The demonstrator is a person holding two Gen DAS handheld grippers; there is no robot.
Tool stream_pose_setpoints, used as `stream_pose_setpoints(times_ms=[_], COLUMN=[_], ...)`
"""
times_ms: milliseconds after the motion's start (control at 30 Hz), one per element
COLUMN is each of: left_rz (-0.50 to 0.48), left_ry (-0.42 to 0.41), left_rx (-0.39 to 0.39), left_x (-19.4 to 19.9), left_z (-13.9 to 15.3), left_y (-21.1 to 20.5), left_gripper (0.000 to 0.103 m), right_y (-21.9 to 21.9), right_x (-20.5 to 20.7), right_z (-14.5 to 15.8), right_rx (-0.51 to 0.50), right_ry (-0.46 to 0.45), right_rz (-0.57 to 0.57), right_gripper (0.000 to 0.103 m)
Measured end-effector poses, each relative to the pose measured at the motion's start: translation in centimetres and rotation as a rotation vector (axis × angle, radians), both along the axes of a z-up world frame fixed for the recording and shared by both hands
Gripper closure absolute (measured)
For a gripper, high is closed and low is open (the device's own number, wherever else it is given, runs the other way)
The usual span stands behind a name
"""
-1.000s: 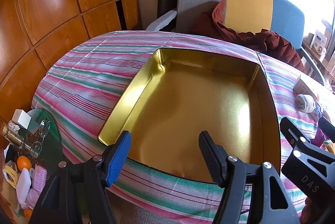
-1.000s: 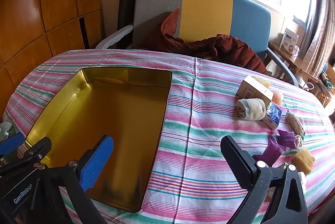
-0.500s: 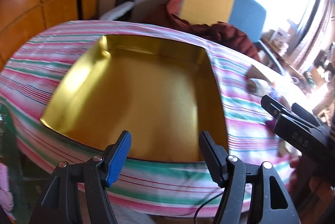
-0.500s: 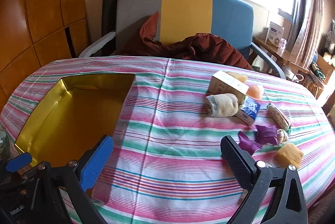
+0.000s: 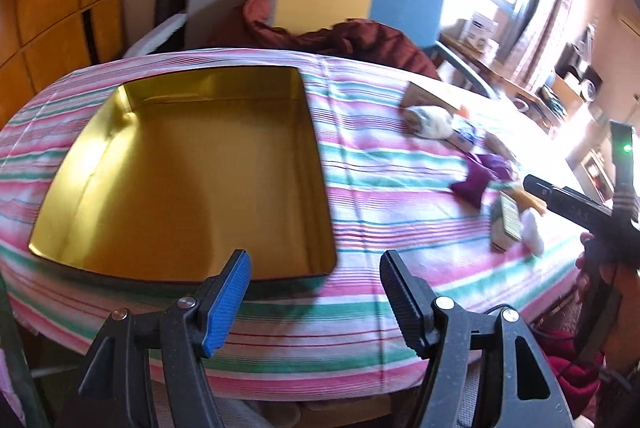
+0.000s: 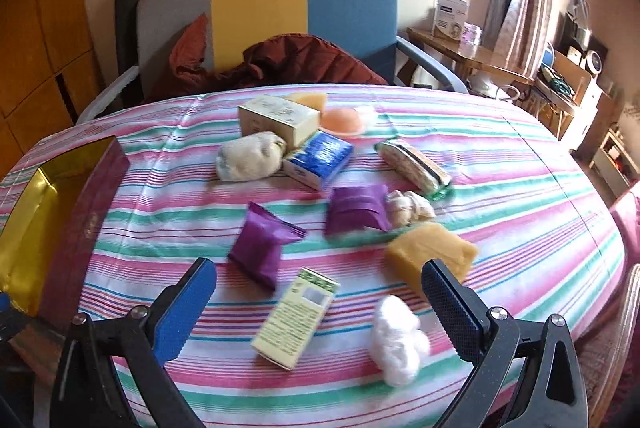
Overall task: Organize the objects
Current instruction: 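Move both tools from the gold tray toward the items on the cloth, then grasp the clear plastic bundle with the right tool while the left tool grasps the green-white box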
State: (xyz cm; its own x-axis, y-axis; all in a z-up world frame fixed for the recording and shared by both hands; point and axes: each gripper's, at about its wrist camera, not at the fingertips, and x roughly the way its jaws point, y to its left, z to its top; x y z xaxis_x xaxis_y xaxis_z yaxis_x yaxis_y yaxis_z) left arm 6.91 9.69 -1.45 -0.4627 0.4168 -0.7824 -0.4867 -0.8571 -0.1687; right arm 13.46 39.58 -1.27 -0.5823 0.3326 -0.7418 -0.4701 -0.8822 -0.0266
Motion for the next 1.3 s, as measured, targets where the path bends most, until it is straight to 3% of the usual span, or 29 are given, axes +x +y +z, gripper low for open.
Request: stream_pose_setpoints(times_ms=[200, 267, 433, 533, 633, 867, 1000, 1300], left_rz=[-0.069, -0.102, -0.167, -0.210, -0.263, -0.403, -0.432, -0.547], left_ry=[0.004, -0.011, -0.016, -0.030, -0.053, -0.096, -0.148, -0.076], left_rx=[-0.020, -0.011, -0.017, -0.025, -0.033, -0.026, -0.001, -0.057], left_x=[0.7, 0.9, 1.5, 1.6, 1.7, 2.1, 1.5, 2.3], left_z=[-0.2, -0.3, -0.3, -0.6, -1.1, -1.9, -2.6, -4.3], left_y=[2.3, 3.2, 5.1, 6.5, 8.5, 14.3, 17.7, 23.7], left_gripper=[0.035, 0.035, 0.035, 0.035, 0.035, 0.033, 0.032, 0.032], right_y=[3.8, 4.4, 4.5, 4.7, 5.1, 5.8, 6.6, 7.0], right_x=[2.9, 3.2, 2.8, 2.8, 3.1, 3.7, 4.3, 4.2], right_z=[-2.4, -3.6, -5.7, -6.5, -6.6, -6.6, -6.2, -6.6], right_rx=[-0.074, -0.101, -0.138, -0.151, -0.158, -0.215, -0.171, -0.198], right_ry=[-0.055, -0.076, -0.110, -0.115, -0.091, -0.041, -0.041, -0.051], right_rz=[-0.054, -0.055, -0.036, -0.035, -0.053, -0.083, -0.150, -0.148], right_gripper=[0.006, 0.019, 0.031, 0.054, 0.061, 0.064, 0.064, 0.064])
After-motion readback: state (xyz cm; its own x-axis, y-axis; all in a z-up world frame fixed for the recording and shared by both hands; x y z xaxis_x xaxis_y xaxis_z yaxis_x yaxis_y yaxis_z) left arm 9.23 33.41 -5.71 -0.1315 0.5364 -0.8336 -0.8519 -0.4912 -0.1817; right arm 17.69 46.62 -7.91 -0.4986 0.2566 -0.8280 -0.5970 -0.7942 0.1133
